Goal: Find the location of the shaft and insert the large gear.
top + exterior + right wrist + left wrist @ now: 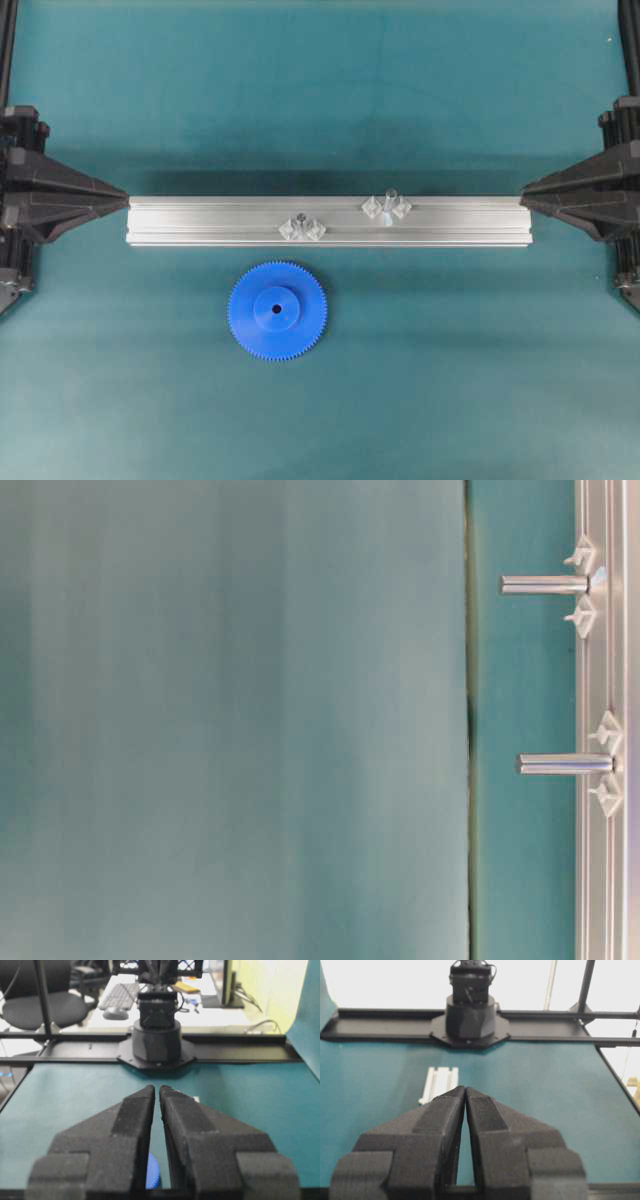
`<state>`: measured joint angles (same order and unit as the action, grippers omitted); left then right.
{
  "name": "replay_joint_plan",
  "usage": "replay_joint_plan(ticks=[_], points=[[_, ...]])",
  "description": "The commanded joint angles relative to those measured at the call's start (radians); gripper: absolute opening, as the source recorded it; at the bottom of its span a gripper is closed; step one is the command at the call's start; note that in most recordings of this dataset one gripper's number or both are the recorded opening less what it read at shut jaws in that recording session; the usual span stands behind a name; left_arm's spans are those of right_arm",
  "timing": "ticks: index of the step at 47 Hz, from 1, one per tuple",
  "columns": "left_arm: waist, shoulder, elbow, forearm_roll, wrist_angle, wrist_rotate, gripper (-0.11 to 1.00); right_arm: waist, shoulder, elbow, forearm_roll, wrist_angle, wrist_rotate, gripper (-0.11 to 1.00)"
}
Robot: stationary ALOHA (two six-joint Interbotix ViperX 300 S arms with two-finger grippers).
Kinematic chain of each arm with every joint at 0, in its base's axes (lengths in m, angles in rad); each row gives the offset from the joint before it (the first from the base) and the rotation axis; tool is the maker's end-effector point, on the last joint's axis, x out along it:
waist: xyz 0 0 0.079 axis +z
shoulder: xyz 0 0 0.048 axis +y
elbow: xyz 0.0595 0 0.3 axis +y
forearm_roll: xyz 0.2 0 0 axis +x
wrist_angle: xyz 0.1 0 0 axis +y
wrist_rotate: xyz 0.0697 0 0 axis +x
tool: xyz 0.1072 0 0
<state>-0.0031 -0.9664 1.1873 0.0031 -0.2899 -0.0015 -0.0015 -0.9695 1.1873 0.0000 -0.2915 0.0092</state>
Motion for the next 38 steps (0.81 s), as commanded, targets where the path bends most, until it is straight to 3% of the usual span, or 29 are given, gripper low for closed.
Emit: replay_joint_plan(ticks=[1,4,8,13,22,38], points=[[-0.035,0.009,0.006,0.006,0.003,-0.034,0.11,-0.020,0.017,0.017,0.009,-0.002,0.000,0.16],[-0.043,0.006,0.002,0.008,0.023,-0.058,0.14,-0.037,0.014,0.037,0.034,0.017,0.012,0.16],[-0.043,0.008,-0.017,0.014,0.057,-0.074,0.04,-0.040,0.011,0.029,0.048,0.064,0.037,0.08],[-0.043,0.012,-0.051,0.014,0.129,-0.072,0.01,-0.046,0.008,0.002,0.046,0.135,0.054,0.02],[-0.046,0.057,-0.106,0.014,0.229,-0.072,0.01,-0.049,0.008,-0.008,0.046,0.196,0.057,0.01],[-0.058,0.267,-0.213,0.014,0.327,-0.071,0.01,-0.049,0.034,-0.035,0.046,0.337,0.057,0.01]])
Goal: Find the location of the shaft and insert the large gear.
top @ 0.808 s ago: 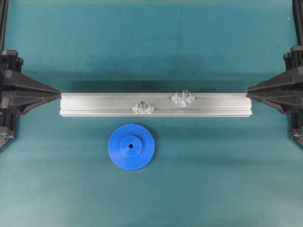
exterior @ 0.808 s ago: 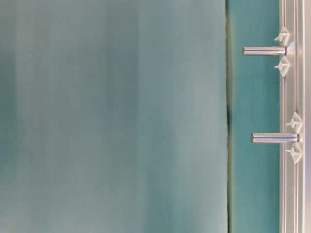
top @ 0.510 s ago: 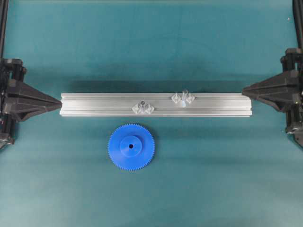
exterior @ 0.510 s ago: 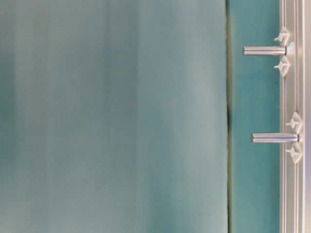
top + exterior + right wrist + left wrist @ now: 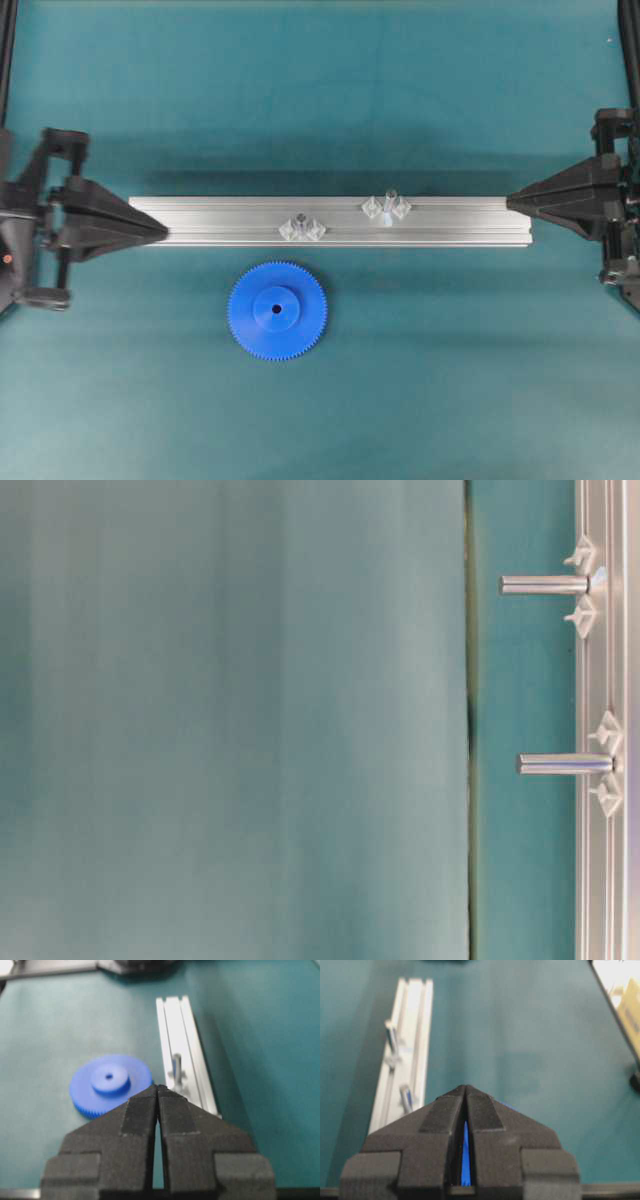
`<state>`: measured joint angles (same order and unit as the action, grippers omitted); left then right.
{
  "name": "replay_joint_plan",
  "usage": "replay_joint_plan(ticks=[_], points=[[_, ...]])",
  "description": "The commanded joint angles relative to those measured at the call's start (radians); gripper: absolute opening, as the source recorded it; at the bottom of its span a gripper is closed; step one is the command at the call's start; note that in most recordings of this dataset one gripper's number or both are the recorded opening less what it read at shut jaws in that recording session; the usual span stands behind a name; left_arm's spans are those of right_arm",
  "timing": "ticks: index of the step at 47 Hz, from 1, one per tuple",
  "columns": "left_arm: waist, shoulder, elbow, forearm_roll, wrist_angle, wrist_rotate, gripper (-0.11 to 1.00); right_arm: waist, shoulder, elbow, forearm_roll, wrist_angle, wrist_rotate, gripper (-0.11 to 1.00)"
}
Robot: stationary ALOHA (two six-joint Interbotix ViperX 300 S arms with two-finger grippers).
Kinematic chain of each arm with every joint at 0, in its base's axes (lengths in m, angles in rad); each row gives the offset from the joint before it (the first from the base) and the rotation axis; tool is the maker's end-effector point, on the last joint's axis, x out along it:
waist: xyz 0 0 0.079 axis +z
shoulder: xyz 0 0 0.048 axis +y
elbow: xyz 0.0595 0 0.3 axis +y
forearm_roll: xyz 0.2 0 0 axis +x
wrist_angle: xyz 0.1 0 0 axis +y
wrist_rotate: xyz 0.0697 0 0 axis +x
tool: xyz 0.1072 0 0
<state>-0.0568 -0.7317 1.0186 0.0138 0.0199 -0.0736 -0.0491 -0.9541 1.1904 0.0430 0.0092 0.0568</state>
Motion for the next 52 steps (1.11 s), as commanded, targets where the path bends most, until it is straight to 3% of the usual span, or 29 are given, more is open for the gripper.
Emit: replay_joint_plan(ticks=[1,14,39,52], points=[[-0.005,0.044,-0.051,0.003,0.025,0.002,0.01,-0.002,0.023,-0.040,0.003,0.051,0.009,0.01],[-0.012,0.164,-0.130,0.003,0.084,0.002,0.01,-0.002,0.066,-0.055,0.003,0.141,0.009,0.01],[-0.035,0.321,-0.249,0.003,0.175,-0.003,0.01,-0.018,0.164,-0.061,0.002,0.147,0.008,0.01],[-0.060,0.425,-0.298,0.003,0.198,0.002,0.01,-0.031,0.169,-0.071,0.002,0.216,0.009,0.01]])
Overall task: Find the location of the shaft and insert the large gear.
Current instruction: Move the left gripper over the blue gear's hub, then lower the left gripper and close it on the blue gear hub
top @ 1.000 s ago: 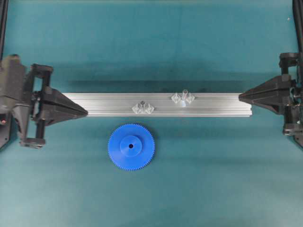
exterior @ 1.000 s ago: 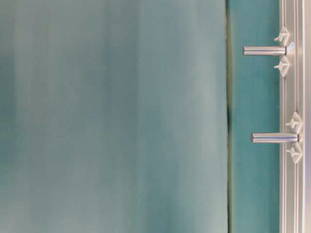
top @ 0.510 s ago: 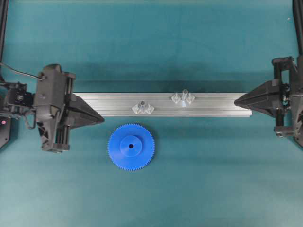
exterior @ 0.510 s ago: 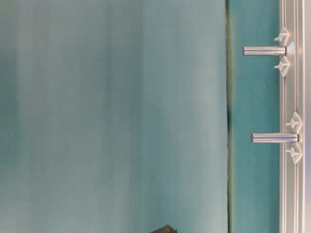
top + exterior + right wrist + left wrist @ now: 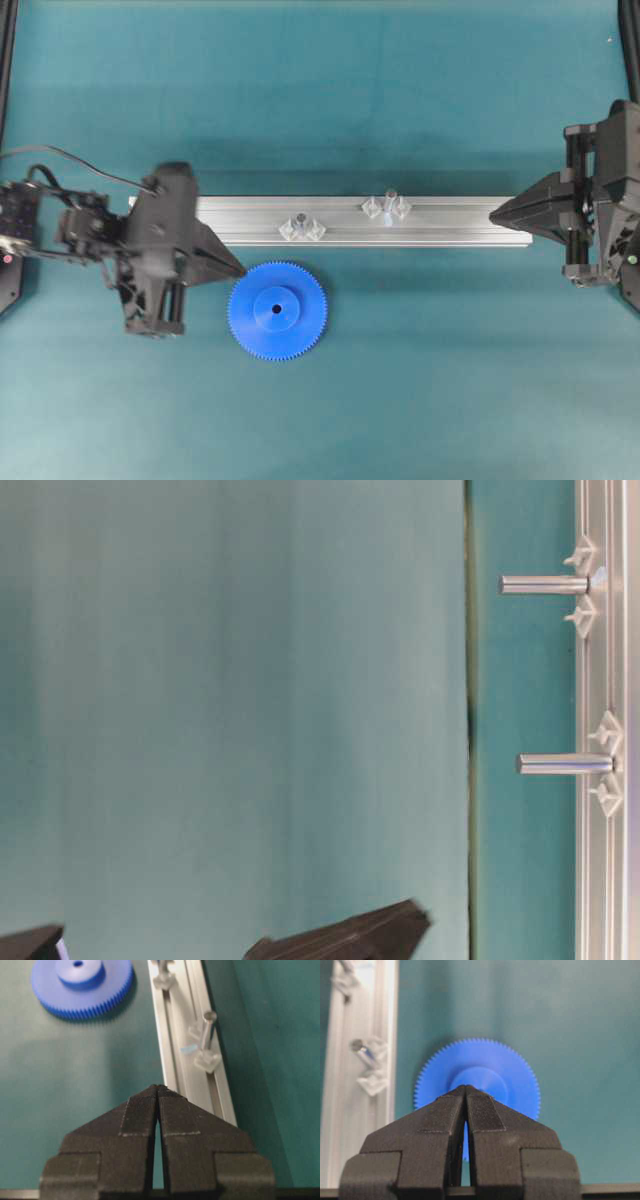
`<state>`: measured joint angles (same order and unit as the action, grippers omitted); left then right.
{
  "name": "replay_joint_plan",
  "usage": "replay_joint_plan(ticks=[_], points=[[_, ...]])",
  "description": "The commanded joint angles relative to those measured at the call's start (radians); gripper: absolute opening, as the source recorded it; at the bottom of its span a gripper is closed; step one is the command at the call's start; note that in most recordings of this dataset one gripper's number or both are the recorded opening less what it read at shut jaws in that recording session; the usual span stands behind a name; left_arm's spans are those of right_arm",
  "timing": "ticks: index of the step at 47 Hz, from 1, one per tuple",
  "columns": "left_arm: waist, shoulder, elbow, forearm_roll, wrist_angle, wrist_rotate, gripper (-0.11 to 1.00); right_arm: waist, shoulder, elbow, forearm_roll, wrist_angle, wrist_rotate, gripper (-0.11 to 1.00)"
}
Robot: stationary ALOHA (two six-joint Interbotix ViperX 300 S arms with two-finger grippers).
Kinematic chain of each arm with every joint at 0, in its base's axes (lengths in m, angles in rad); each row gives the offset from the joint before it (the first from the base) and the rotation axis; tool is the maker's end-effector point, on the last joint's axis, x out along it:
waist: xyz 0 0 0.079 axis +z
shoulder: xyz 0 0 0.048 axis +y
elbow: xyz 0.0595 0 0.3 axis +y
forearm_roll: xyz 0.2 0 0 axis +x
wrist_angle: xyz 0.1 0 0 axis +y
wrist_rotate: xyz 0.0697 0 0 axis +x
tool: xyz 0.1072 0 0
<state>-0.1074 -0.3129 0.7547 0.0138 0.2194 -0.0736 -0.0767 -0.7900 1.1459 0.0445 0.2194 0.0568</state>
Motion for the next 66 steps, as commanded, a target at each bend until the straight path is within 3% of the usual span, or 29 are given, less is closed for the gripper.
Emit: replay_joint_plan(ticks=[1,10,32,66], points=[[-0.009,0.012,-0.037,0.003,0.000,0.002,0.01,-0.003,0.003,-0.026,0.000,0.006,0.008,0.01],[-0.009,0.071,-0.069,0.003,0.020,-0.005,0.01,-0.017,0.005,-0.020,-0.005,0.008,0.008,0.01],[-0.011,0.216,-0.202,0.003,0.227,0.002,0.01,-0.025,0.003,-0.017,-0.005,0.011,0.008,0.01],[-0.026,0.400,-0.322,0.003,0.319,0.011,0.01,-0.032,0.000,0.005,-0.006,0.006,0.008,0.01]])
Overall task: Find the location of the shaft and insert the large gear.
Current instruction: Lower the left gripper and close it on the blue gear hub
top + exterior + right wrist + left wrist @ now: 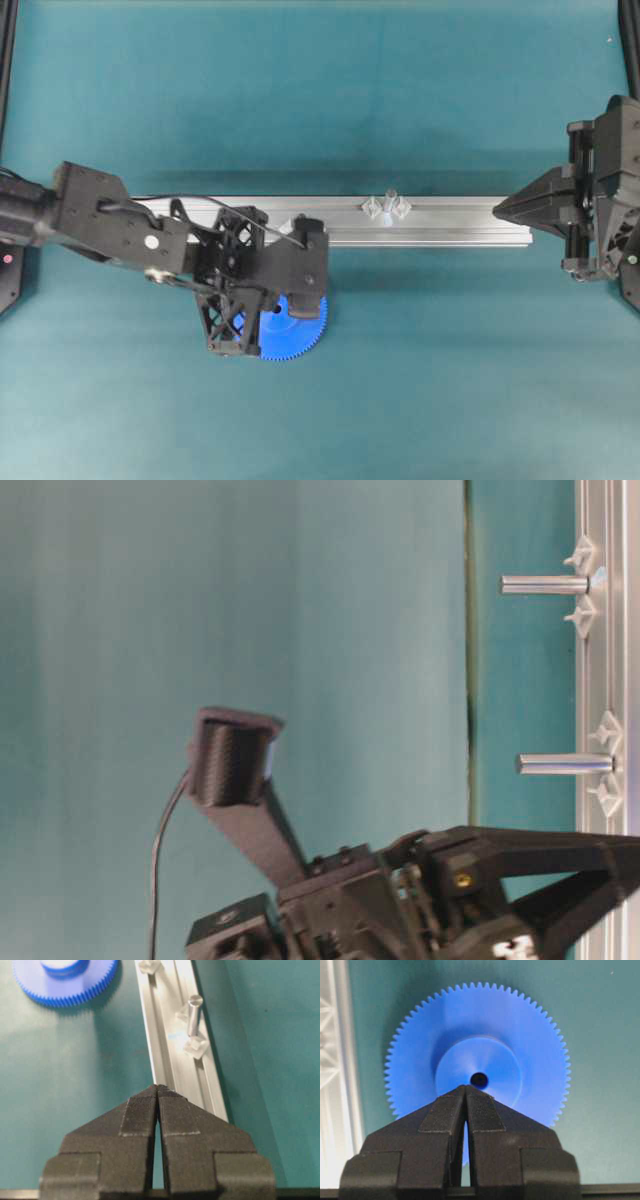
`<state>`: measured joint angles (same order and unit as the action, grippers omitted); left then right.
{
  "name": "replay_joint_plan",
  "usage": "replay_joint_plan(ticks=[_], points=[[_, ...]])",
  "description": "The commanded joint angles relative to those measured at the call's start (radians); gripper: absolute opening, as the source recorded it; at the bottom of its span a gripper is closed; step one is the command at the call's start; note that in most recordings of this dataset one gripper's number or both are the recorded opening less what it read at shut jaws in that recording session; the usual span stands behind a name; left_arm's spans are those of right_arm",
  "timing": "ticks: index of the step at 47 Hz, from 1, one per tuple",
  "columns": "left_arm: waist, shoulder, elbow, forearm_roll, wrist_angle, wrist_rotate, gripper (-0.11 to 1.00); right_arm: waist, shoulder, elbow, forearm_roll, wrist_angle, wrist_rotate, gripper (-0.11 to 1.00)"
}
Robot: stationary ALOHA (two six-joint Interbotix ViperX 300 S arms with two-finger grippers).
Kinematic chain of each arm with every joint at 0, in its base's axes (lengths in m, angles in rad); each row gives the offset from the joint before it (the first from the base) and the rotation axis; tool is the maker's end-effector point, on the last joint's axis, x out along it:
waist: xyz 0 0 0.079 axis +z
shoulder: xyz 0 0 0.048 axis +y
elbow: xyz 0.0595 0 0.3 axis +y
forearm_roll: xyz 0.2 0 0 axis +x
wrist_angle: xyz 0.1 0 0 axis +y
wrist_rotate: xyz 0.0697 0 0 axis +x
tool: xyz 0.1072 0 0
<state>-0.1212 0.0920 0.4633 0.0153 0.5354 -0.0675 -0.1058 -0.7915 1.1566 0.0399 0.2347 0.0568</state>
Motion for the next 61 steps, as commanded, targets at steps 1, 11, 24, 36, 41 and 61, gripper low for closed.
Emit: replay_joint_plan(ticks=[1,11,24,36,41,61], points=[[-0.014,-0.002,-0.032,0.002,0.009,0.006,0.01,-0.003,0.002,-0.006,-0.002,-0.009,0.008,0.01],[-0.023,0.026,-0.052,0.002,0.029,0.029,0.01,-0.005,0.002,-0.002,-0.002,-0.011,0.008,0.01],[-0.021,0.041,-0.069,0.002,0.057,0.035,0.01,-0.012,0.000,0.002,-0.002,-0.011,0.008,0.01],[-0.021,0.044,-0.089,0.002,0.095,0.035,0.01,-0.012,-0.002,0.005,-0.002,-0.017,0.008,0.01],[-0.021,0.046,-0.092,0.002,0.098,0.034,0.01,-0.012,-0.002,0.008,-0.002,-0.026,0.008,0.01],[-0.009,0.051,-0.100,0.002,0.109,-0.044,0.13,-0.012,-0.021,0.017,-0.002,-0.034,0.009,0.01]])
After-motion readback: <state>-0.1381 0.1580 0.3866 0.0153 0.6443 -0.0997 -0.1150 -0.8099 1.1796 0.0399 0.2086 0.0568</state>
